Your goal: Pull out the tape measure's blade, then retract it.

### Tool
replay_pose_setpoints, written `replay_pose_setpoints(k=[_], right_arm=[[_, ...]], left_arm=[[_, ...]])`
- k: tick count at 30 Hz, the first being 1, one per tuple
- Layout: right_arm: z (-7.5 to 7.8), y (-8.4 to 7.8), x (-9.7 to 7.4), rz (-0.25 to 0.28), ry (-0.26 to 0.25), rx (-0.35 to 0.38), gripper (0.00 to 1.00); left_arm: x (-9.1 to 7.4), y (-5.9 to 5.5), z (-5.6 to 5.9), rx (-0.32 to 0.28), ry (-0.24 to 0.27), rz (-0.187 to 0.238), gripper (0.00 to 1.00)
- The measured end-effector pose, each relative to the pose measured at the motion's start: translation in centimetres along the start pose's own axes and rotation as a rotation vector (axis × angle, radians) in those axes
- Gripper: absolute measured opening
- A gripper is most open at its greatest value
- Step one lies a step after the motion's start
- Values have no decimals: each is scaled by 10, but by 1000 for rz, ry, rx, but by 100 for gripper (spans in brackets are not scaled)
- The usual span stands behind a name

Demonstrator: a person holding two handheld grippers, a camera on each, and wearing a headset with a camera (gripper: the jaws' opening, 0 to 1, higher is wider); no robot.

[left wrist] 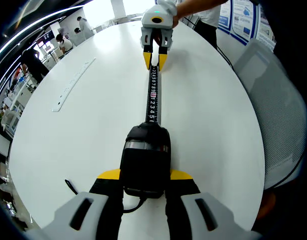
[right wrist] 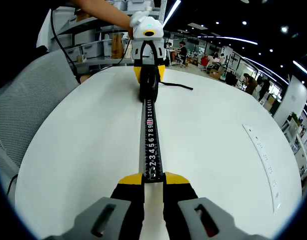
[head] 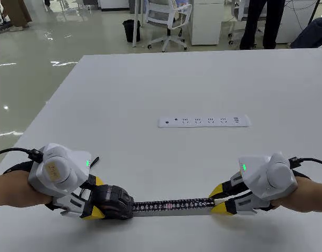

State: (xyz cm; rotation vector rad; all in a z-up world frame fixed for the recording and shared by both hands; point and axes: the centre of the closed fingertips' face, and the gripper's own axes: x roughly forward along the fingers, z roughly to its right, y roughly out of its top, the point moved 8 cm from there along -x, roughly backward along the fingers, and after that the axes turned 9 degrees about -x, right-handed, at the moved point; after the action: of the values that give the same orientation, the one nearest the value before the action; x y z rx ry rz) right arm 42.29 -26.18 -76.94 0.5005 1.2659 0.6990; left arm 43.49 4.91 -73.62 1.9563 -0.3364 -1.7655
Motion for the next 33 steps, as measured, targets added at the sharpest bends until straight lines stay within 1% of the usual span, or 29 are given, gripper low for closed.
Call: replay_pose_setpoints(k=[33], right_arm=[[-2, -10, -13, -11, -5, -2, 12]], left_arm=[[0, 0, 0, 3, 1, -8, 27]])
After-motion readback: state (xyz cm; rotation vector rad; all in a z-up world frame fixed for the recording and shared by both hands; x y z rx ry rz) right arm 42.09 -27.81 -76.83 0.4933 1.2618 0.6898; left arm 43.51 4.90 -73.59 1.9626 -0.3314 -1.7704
